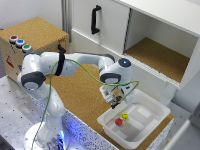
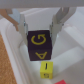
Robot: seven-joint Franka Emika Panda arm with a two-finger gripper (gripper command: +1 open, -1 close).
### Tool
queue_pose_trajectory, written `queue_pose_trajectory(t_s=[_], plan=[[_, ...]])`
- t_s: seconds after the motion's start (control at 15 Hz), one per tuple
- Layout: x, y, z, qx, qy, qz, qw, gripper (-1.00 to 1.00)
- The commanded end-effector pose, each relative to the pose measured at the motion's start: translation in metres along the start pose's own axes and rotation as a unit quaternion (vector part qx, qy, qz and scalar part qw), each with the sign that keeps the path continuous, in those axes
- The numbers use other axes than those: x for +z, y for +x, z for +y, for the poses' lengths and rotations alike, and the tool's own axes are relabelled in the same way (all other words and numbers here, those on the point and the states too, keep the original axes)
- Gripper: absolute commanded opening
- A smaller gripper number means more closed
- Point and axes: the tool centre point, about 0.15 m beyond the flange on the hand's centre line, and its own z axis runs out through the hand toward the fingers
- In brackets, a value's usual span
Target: Put the purple block inside the box
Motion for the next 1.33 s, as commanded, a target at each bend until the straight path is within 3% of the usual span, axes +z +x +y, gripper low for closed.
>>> queue_pose_trajectory(t_s=[0.0, 0.2, 0.47, 0.67, 0.93, 1.0, 1.27], plan=[[0.021, 0.018, -0.009, 0.005, -0.1, 0.083, 0.991, -1.0], [0.033, 0.04, -0.023, -0.023, -0.125, 0.104, 0.986, -1.0], [0.07, 0.065, -0.038, -0.042, -0.125, 0.104, 0.986, -1.0], [0.086, 0.084, -0.059, -0.08, -0.145, 0.097, 0.981, -1.0], [0.096, 0.09, -0.054, -0.063, -0.132, 0.085, 0.986, -1.0], [0.093, 0.089, -0.052, -0.059, -0.13, 0.088, 0.986, 1.0], [0.077, 0.079, -0.055, -0.064, -0.13, 0.095, 0.985, 1.0]])
